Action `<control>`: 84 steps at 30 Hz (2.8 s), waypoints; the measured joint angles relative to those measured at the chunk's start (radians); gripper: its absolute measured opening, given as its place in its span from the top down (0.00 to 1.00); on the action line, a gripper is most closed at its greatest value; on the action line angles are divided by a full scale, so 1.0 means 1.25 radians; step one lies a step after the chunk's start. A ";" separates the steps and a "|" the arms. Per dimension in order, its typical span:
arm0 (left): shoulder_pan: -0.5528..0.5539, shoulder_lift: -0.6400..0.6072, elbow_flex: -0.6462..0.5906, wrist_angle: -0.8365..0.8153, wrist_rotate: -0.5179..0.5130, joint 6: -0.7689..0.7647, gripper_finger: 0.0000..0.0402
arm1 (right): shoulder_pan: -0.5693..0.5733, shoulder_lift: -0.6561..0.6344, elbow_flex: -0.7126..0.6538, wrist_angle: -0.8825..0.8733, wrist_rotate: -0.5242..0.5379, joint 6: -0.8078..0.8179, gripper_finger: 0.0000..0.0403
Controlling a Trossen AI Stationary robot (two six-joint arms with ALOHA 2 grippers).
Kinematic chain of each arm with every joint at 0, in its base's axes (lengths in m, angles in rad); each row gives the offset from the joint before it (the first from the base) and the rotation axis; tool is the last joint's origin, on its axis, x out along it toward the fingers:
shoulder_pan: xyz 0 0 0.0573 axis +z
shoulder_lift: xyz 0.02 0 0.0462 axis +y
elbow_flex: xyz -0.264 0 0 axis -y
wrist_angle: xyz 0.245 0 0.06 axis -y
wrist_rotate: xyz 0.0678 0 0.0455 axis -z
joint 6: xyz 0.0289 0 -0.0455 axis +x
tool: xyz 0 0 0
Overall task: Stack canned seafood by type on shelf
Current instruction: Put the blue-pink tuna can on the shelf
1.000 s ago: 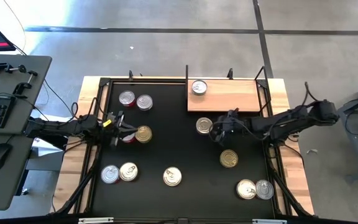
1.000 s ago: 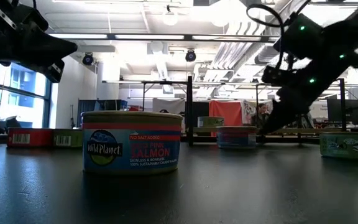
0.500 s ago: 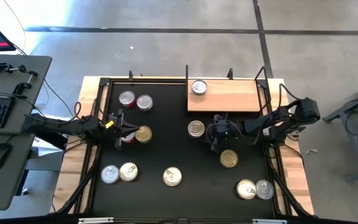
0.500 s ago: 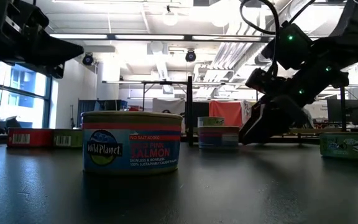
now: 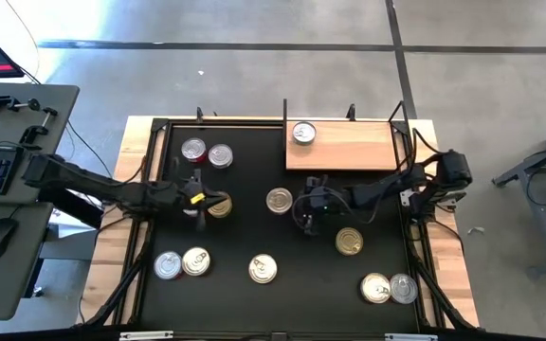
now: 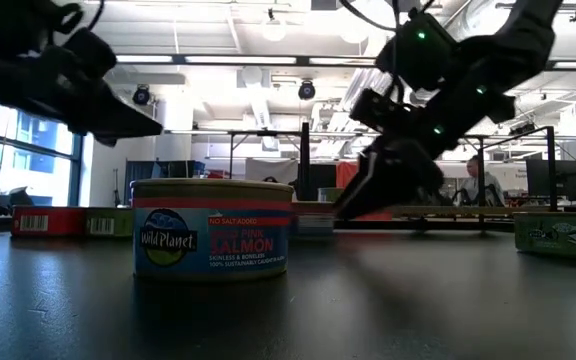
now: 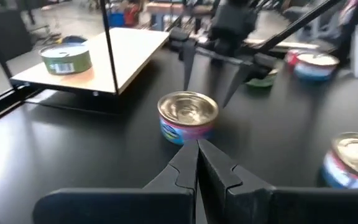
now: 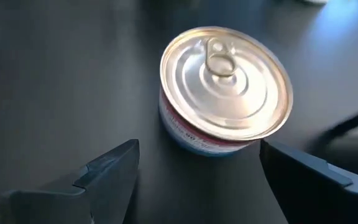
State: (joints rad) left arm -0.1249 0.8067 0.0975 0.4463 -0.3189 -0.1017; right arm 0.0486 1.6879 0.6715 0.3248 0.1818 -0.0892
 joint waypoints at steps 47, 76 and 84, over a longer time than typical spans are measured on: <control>0.051 0.738 0.434 0.022 0.169 0.559 0.99 | 0.113 0.030 0.117 -0.110 0.081 0.105 0.20; 0.107 0.738 0.526 0.001 0.282 0.229 1.00 | 0.202 0.082 0.118 -0.049 0.415 -0.212 0.20; 0.107 0.737 0.526 0.020 0.311 0.229 1.00 | 0.146 0.150 0.118 0.000 0.351 -0.274 0.22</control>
State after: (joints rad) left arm 0.0082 1.7279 0.7544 0.4717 0.0696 0.1848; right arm 0.2312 1.8754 0.8188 0.3246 0.6203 -0.4321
